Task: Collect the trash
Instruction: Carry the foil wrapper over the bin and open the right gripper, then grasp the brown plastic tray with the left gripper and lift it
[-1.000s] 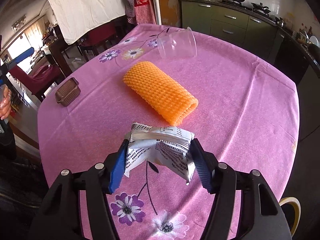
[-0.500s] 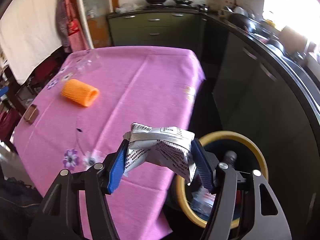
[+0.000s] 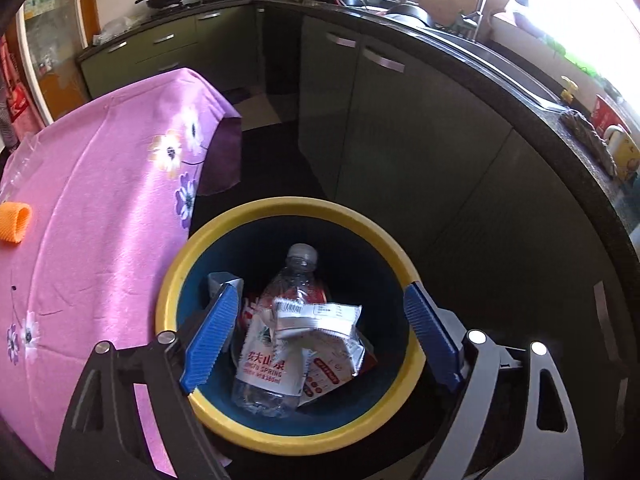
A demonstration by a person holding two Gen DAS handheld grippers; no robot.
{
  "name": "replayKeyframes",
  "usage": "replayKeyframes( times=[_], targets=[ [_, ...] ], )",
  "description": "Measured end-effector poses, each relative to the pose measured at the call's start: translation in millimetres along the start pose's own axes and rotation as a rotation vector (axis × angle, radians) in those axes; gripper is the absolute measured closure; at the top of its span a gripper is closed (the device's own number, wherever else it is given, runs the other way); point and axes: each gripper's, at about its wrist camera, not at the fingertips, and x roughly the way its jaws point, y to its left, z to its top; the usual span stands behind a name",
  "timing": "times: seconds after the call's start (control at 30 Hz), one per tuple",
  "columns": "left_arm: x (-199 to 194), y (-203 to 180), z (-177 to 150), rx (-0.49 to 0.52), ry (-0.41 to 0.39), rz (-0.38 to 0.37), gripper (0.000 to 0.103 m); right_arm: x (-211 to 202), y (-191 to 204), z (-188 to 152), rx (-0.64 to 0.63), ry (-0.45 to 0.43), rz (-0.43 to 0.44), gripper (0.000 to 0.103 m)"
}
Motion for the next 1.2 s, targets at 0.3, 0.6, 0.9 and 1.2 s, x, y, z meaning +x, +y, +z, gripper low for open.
replayKeyframes(
  times=[0.3,0.6,0.9,1.2],
  targets=[
    [4.9,3.4,-1.9,-0.021,0.014,-0.009,0.007,-111.1,79.7,-40.3,-0.013,-0.267,0.169,0.011],
    [-4.7,31.1,-21.6,-0.063,0.044,0.085,0.007,-138.8,166.6,-81.8,-0.068,-0.291,0.341,0.011],
    [12.9,85.0,-60.6,-0.179,0.176,0.209,0.007,-135.2,234.5,-95.0,-0.151,-0.286,0.384,0.01],
    [64.9,85.1,-82.6,-0.252,0.26,0.236,0.007,-128.1,240.7,-97.9,-0.154,-0.266,0.422,0.01]
  ],
)
